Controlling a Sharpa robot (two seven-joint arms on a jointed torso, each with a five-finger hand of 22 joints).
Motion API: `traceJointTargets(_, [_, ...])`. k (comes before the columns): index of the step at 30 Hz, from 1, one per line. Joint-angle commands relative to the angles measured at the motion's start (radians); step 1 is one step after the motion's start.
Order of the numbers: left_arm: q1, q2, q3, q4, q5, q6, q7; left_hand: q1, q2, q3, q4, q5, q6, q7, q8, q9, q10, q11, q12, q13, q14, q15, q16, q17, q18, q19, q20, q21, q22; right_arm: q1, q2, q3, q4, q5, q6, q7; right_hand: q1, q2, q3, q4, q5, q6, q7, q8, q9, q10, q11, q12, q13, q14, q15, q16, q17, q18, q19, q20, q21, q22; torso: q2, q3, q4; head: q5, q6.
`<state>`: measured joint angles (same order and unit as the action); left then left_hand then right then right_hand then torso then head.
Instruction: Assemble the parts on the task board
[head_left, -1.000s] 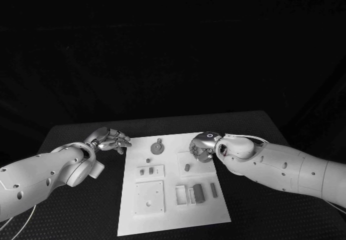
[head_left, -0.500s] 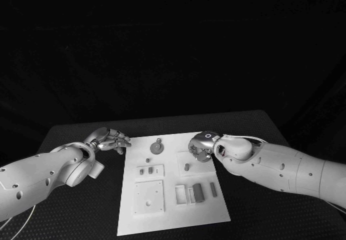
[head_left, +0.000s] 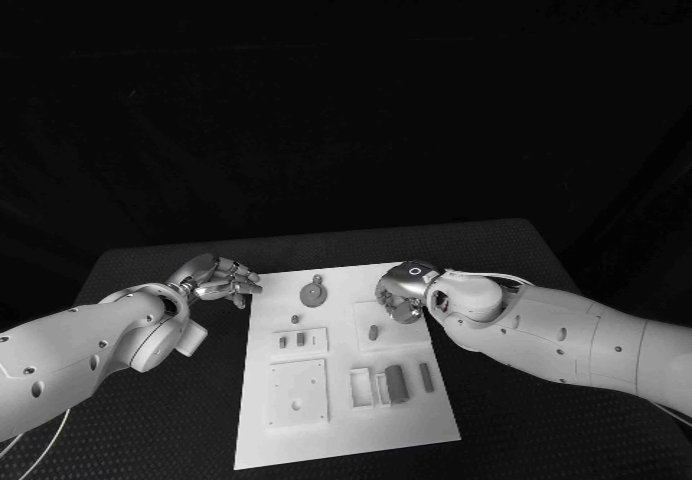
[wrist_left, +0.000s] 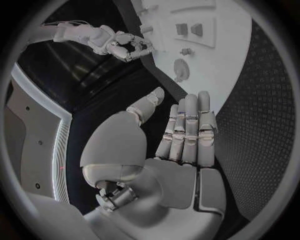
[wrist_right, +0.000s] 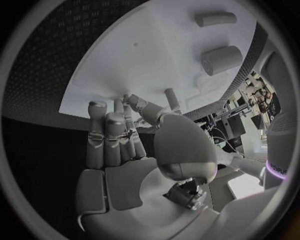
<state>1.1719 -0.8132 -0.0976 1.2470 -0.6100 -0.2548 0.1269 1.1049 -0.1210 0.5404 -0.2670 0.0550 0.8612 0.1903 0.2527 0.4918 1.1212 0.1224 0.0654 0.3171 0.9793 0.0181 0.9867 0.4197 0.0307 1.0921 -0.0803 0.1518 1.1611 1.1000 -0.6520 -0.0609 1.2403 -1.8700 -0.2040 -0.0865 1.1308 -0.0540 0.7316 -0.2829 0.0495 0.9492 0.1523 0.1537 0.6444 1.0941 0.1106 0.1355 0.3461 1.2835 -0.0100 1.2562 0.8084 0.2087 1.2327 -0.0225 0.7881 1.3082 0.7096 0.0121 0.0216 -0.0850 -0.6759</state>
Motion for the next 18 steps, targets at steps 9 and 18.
traceJointTargets(9, [0.001,-0.001,0.001,0.002,0.004,0.016,-0.002,-0.012,0.002,-0.008,-0.001,-0.001,-0.007,-0.001,0.0,-0.002,0.004,0.003,0.005,0.001,0.001,0.001,-0.006,0.002,0.012,0.005,0.002,-0.006,-0.001,-0.022,0.009,-0.047,-0.02,-0.055,0.048,-0.032,-0.024,-0.066,-0.025,0.004,0.006,0.04,-0.007,0.023,0.002,0.078,-0.02,0.032,-0.075,0.01,-0.011,0.008,0.006,0.053,0.014,-0.002,0.005,0.006,0.0,-0.0005,0.0006,-0.002,-0.004])
traceJointTargets(18, [0.001,-0.001,0.001,0.0,-0.002,0.018,-0.007,-0.012,0.002,-0.008,-0.001,-0.001,-0.007,-0.001,0.0,-0.002,0.004,0.003,0.005,0.001,0.001,0.001,-0.006,0.002,0.012,0.005,0.002,-0.006,-0.001,-0.025,0.01,-0.049,-0.025,-0.072,0.042,-0.041,-0.024,-0.066,-0.025,0.004,0.006,0.04,-0.007,0.023,0.002,0.078,-0.02,0.032,-0.075,0.01,-0.011,0.008,0.006,0.053,0.014,-0.002,0.005,0.006,0.0,0.0007,0.0002,-0.003,-0.009])
